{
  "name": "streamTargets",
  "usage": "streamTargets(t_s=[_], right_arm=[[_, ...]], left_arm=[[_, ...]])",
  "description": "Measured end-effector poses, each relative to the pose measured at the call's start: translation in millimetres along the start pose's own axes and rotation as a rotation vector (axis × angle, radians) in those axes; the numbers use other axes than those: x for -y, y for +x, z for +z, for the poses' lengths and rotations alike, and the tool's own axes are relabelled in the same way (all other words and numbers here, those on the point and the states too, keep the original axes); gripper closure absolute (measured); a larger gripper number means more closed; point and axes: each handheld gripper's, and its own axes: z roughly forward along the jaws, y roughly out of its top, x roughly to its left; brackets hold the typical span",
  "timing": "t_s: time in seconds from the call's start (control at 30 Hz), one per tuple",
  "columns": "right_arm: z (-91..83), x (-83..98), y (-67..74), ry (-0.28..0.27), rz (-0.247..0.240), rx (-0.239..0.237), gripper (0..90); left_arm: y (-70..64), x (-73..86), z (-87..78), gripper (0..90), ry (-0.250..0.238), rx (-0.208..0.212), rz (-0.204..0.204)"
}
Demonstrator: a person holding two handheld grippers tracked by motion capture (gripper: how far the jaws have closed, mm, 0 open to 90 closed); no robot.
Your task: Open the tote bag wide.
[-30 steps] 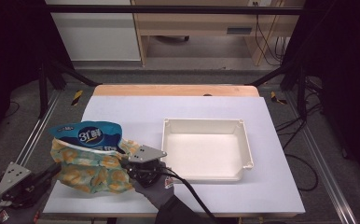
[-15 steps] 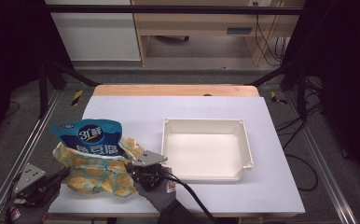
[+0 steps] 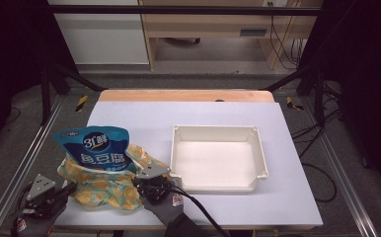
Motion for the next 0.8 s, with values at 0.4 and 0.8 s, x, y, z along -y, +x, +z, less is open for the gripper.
streamTargets(t_s=[0.4, 0.8], right_arm=[[-5.1, -2.7, 1.5, -0.041, 0.003, -0.006, 74.5], [2.0, -13.6, 8.1, -0.028, -0.016, 0.014, 86.2]], left_arm=[[2.9, 3.9, 7.4, 89.7, 0.055, 0.006, -0.001], [4.1, 6.0, 11.6, 89.7, 0.105, 0.013, 0.005]])
